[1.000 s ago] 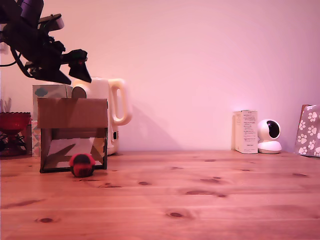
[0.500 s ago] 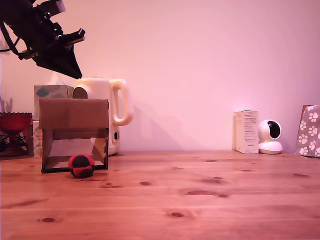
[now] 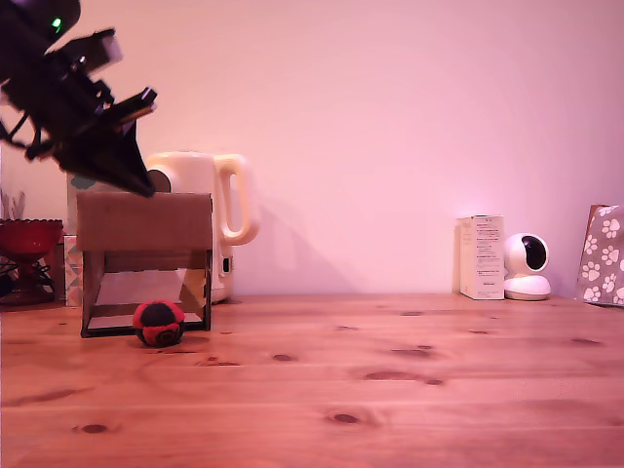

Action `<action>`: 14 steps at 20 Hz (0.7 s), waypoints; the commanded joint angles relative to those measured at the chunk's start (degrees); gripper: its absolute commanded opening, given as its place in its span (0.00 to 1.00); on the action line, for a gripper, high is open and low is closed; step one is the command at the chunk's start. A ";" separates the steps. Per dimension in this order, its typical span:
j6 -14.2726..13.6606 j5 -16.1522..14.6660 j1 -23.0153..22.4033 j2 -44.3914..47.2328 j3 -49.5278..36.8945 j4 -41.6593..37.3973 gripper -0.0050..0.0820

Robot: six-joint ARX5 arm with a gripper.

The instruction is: Drop the footbag into the cardboard dice tower

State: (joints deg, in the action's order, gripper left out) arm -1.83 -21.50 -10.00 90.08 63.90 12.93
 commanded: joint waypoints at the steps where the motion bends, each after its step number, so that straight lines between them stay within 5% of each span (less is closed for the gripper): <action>1: 1.29 -1.20 -0.31 -2.84 -4.50 -3.41 0.03; 8: 4.02 -0.83 -0.31 -9.14 -24.39 -18.60 0.03; 14: 6.45 4.24 -0.31 -11.39 -33.81 -29.79 0.03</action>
State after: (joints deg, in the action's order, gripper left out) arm 4.40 -17.61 -10.13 78.74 30.57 -15.77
